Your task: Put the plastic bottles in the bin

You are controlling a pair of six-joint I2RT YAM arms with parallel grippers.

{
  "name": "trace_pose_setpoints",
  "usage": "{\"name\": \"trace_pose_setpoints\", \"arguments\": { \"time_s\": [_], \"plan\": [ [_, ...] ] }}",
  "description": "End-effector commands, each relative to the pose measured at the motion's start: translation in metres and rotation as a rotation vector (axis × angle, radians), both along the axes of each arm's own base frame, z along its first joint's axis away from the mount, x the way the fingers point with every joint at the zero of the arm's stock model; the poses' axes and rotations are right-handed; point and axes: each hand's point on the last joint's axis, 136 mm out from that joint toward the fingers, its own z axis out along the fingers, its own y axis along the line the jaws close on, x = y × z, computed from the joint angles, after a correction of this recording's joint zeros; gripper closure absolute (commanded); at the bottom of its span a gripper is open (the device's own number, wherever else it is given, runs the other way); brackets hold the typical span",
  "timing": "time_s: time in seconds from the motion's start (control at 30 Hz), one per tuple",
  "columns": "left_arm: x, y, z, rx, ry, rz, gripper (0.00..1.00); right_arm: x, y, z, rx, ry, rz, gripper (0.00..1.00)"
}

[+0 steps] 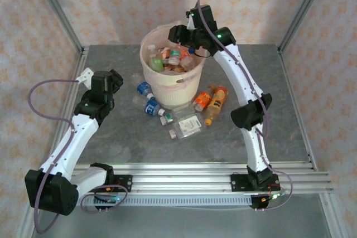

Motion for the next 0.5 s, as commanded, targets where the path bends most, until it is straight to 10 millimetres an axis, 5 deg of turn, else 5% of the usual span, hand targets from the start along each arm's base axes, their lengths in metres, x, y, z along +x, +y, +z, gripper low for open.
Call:
{"name": "trace_pose_setpoints", "arguments": {
  "time_s": [0.0,0.47],
  "plan": [
    [-0.001,0.004,0.006,-0.004,-0.015,0.017,0.0,-0.003,0.015,0.01,0.031,-0.029,0.034,0.62],
    [0.0,0.004,0.008,-0.003,-0.017,0.018,0.0,-0.003,0.033,-0.029,-0.017,0.036,0.067,0.56]
  ]
}}
